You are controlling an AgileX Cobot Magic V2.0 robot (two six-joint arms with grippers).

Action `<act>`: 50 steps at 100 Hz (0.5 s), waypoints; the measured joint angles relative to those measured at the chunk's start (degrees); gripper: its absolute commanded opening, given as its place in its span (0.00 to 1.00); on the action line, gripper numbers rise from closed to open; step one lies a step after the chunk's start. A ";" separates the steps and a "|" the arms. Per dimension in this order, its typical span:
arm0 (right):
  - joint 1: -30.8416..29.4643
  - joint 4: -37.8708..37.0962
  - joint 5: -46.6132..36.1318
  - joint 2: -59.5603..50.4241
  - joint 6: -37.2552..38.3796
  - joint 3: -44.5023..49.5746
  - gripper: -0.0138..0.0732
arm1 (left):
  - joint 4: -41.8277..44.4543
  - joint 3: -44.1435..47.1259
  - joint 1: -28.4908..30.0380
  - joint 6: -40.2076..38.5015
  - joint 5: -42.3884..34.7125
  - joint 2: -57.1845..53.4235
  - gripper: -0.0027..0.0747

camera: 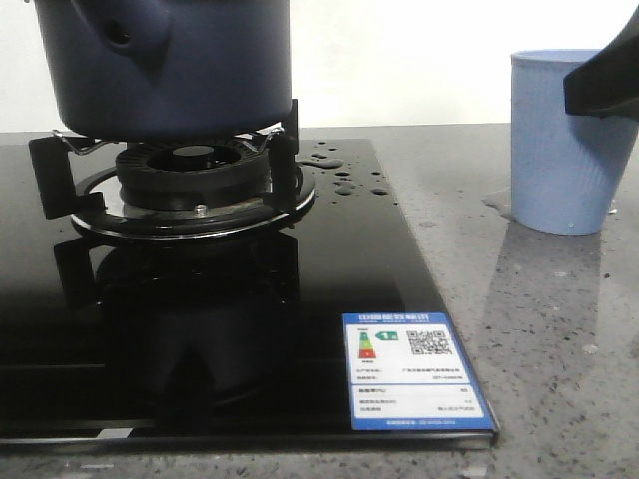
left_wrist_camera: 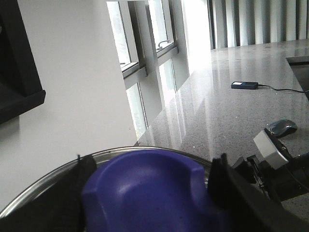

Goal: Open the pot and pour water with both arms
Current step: 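Close the right gripper on the cup and lift it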

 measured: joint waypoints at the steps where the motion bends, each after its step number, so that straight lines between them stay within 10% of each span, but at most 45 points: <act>1: 0.00 0.00 -0.26 0.19 0.11 0.00 0.91 | 0.10 0.00 0.00 0.00 0.00 0.00 0.35; 50: 0.09 -3.09 -3.95 11.51 5.53 -6.27 0.91 | 0.22 0.00 0.00 0.00 0.00 0.00 0.35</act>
